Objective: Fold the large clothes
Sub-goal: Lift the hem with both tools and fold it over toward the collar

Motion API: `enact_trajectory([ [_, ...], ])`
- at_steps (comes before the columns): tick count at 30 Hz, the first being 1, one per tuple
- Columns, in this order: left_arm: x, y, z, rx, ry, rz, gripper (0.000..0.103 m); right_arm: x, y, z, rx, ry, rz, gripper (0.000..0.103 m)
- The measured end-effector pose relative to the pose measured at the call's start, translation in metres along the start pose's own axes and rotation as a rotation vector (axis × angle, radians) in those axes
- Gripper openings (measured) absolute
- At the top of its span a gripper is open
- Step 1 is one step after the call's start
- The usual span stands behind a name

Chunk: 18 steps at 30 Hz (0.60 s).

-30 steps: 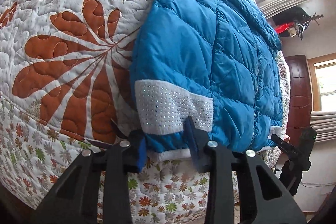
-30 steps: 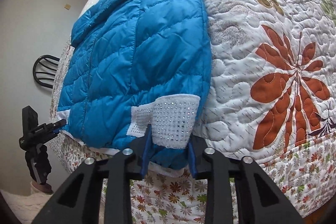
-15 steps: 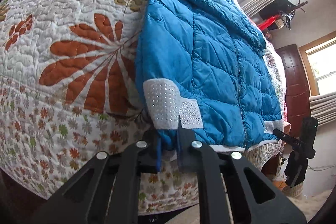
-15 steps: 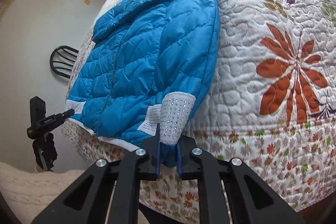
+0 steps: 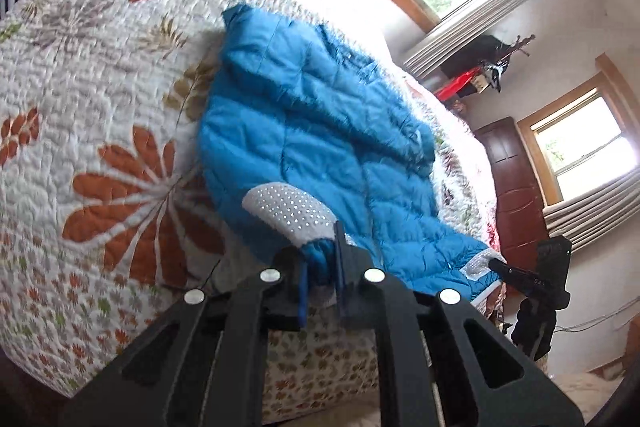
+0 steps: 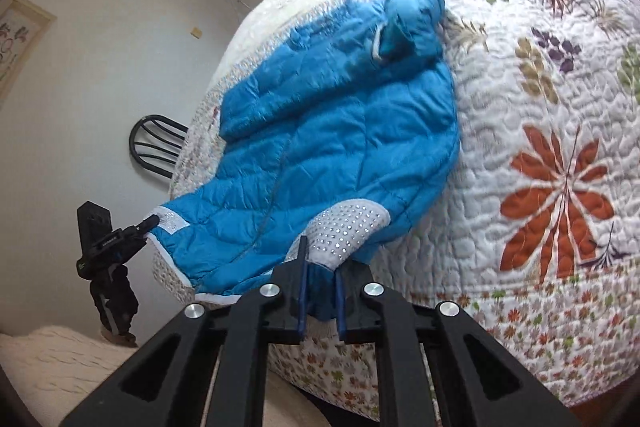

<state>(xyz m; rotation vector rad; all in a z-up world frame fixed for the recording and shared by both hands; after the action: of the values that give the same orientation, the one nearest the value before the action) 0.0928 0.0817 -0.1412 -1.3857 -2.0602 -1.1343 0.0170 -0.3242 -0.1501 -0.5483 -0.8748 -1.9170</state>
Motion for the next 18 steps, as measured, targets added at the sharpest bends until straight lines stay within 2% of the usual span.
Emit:
enact_trajectory([
  [4, 0.0, 0.053, -0.013, 0.004, -0.056, -0.061, 0.009, 0.011, 0.054, 0.014, 0.005, 0.04, -0.043, 0.01],
  [7, -0.01, 0.096, -0.022, -0.039, -0.046, -0.082, 0.009, 0.0, 0.099, 0.017, 0.007, 0.044, -0.041, 0.01],
  [11, -0.039, 0.151, -0.031, -0.067, -0.029, -0.071, 0.009, -0.019, 0.153, 0.01, -0.036, 0.037, -0.017, 0.01],
  [18, -0.113, 0.229, -0.017, 0.0, -0.014, -0.008, 0.009, -0.062, 0.232, -0.025, -0.146, 0.045, 0.014, 0.01],
])
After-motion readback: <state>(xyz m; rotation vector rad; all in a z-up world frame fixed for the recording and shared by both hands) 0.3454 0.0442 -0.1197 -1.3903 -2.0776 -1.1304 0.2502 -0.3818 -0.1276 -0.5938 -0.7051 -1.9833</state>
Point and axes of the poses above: each gripper's, at about its wrist camera, not at the fingertips, and x roughly against the way its jaws point, z to its left, y to its top, the point moved 6 cm from there along -x, roughly the way its jaws point, and after that the axes turned 4 degrees about y, right-handed, at the moved point
